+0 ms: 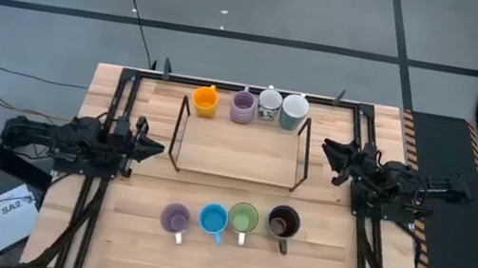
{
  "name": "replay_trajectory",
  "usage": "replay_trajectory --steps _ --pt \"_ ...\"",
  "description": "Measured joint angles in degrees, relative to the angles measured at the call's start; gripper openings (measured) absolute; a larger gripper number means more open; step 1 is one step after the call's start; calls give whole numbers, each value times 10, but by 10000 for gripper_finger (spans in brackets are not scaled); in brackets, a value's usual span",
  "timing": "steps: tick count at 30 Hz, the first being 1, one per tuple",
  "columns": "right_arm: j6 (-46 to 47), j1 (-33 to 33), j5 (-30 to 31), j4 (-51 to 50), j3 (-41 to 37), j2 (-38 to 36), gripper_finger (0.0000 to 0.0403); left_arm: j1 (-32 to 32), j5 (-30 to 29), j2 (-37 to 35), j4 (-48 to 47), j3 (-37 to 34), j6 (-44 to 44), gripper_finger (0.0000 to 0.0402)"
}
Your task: Place coffee mugs
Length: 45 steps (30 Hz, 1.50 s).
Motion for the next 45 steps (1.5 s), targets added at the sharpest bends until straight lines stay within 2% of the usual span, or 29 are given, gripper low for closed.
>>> replay_trajectory --steps 45 --pt "0 0 0 0 0 0 129 0 0 0 0 0 0 46"
